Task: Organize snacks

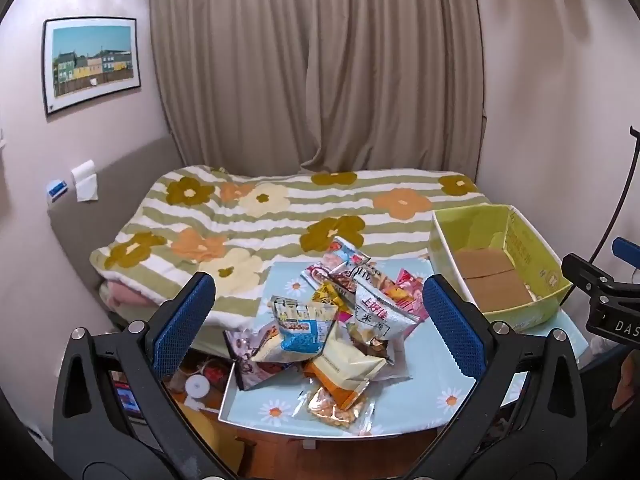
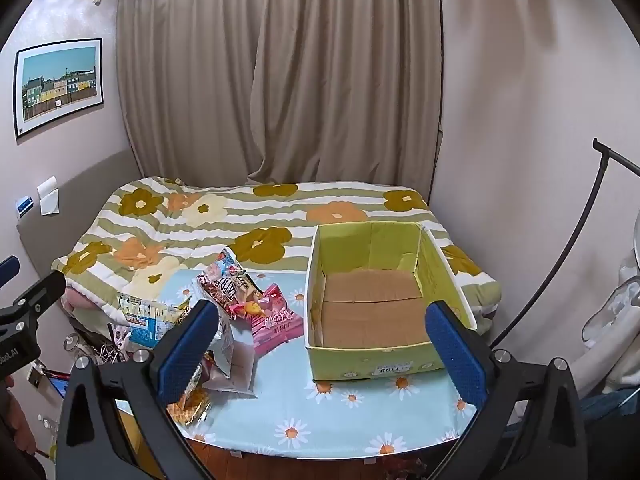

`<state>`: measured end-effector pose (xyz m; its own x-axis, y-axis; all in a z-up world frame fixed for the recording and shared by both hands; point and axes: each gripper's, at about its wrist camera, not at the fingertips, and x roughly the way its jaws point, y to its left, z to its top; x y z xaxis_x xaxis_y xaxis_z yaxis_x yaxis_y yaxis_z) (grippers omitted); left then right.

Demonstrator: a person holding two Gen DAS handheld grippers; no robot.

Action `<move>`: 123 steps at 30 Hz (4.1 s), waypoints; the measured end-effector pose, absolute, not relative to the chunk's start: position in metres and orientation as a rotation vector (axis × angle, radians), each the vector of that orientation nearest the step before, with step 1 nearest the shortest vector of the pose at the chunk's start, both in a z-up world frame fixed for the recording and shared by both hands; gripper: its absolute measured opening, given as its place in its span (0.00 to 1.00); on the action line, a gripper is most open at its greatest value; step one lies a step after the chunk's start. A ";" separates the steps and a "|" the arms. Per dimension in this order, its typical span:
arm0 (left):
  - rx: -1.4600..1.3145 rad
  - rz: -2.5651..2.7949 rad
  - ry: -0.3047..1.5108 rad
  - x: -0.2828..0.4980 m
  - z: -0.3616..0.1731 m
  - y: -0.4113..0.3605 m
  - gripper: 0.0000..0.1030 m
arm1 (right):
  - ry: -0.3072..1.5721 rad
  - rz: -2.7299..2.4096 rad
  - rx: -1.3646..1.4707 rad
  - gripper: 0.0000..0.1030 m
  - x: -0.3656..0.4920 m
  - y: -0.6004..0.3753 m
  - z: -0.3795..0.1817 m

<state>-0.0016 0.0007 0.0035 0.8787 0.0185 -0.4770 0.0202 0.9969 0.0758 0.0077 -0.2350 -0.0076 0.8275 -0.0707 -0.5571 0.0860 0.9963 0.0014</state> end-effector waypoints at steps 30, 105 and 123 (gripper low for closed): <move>0.064 0.007 0.542 0.014 -0.006 0.008 1.00 | 0.593 -0.045 0.024 1.00 0.014 -0.232 -0.012; 0.000 0.058 0.724 0.024 -0.054 0.031 1.00 | 0.717 0.156 0.055 1.00 0.038 -0.239 -0.050; 0.092 -0.181 0.959 0.147 -0.164 0.065 1.00 | 0.933 0.372 0.001 1.00 0.134 -0.157 -0.167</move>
